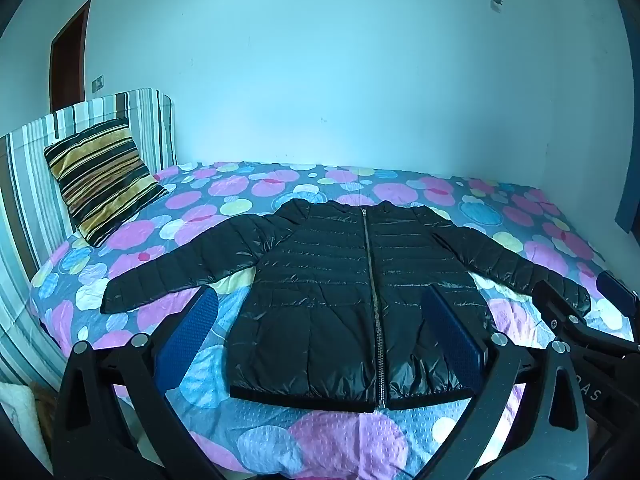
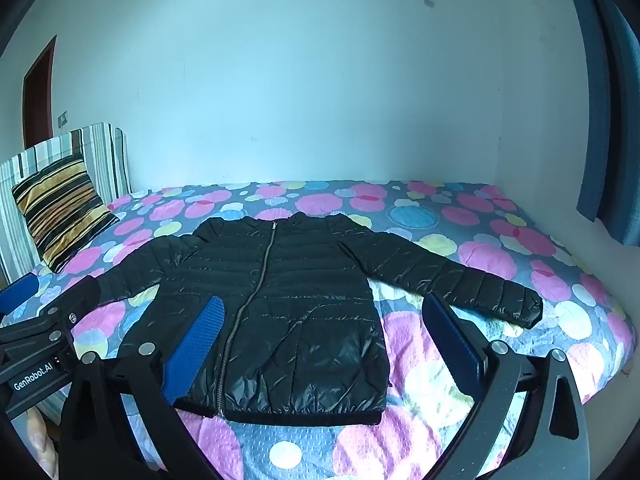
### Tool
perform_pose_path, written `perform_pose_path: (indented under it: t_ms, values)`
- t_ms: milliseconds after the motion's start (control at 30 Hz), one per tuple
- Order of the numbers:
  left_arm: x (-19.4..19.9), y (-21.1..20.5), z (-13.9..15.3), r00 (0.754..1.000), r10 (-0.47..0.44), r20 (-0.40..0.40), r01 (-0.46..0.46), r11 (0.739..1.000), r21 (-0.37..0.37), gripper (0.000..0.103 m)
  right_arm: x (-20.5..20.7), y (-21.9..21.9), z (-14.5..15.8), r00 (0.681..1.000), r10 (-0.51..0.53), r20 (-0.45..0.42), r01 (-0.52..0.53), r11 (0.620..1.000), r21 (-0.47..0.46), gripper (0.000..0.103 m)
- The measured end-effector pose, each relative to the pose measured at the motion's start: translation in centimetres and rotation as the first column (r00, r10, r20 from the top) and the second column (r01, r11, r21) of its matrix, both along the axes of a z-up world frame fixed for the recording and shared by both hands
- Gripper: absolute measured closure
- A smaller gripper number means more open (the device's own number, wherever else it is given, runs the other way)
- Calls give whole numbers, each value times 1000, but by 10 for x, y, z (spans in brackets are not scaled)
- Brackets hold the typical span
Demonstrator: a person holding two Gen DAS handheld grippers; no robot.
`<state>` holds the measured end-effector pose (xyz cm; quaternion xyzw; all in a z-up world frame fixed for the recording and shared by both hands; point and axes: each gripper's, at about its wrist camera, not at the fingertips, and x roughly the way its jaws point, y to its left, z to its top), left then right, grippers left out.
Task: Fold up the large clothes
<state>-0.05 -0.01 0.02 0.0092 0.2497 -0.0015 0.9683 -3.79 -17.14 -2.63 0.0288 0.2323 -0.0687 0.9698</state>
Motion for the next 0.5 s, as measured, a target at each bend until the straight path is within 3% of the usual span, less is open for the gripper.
perform_pose_path:
  t_ms: [500]
  values:
    - [-2,3,-1,1000,5,-6,-5,1000,-5,2,0,1,-1,1000,1,-3,-1,1000,2,4]
